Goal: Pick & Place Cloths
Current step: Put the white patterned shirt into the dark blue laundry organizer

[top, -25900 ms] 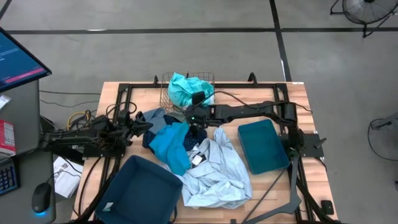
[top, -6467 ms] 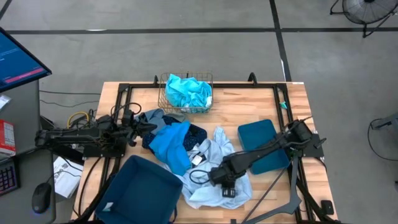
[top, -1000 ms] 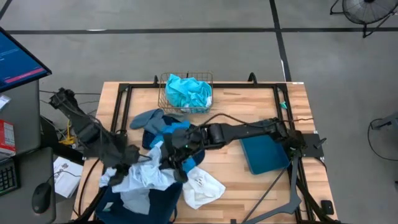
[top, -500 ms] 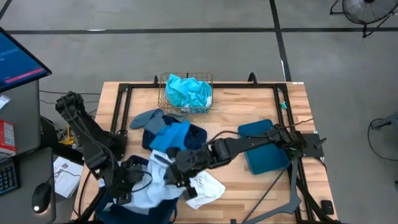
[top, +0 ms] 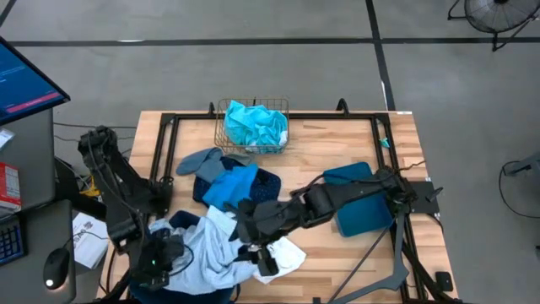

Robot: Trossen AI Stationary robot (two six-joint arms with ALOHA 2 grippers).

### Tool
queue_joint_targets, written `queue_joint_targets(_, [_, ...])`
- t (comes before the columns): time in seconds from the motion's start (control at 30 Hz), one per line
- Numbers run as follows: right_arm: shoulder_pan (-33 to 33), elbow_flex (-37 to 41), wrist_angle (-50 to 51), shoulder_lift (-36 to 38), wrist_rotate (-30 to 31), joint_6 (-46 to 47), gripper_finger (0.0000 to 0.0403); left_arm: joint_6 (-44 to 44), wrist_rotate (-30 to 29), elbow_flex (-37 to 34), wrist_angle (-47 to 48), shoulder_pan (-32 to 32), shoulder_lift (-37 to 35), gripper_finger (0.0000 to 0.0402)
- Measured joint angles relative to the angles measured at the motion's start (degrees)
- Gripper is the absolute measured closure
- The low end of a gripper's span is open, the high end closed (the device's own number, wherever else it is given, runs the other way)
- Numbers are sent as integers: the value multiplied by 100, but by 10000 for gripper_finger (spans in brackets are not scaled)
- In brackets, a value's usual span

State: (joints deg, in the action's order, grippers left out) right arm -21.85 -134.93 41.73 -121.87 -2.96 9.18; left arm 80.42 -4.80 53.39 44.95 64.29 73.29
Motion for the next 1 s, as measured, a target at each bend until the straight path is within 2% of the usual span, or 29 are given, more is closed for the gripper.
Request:
queue_joint_targets(0.13, [-28, 2, 274, 263, 2, 139, 180, 216, -112, 1, -2, 99, 685, 400])
queue_joint_targets(0.27, [-59, 2, 374, 605, 2, 141, 196, 206, -127, 42, 207, -106, 1307, 396])
queue_joint_targets(0.4, [-41, 2, 454, 817, 1, 140, 209, -59, -108, 35, 187, -300, 1393, 381])
queue_joint_targets(0.47, [-20, 6, 474, 927, 6, 141, 211, -260, -326, -3, -238, -385, 1338, 365])
queue_joint_targets(0.53, [-9, 4, 458, 1013, 115, 141, 208, -418, -452, -70, -290, -414, 1155, 343])
queue_joint_targets(0.6, [-11, 2, 531, 1069, 274, 141, 200, -551, -628, -21, -798, -397, 956, 316])
queue_joint_targets(0.73, [-56, 7, 618, 1092, 301, 174, 174, -1203, -938, -55, -1064, -422, 484, 252])
queue_joint_targets(0.87, [-118, 7, 630, 1122, 297, 289, 160, -1222, -696, -27, -1079, -582, -229, 192])
queue_joint_targets(1.0, [-194, 7, 640, 1124, 298, 293, 159, -1079, -428, 113, -1088, -632, -857, 169])
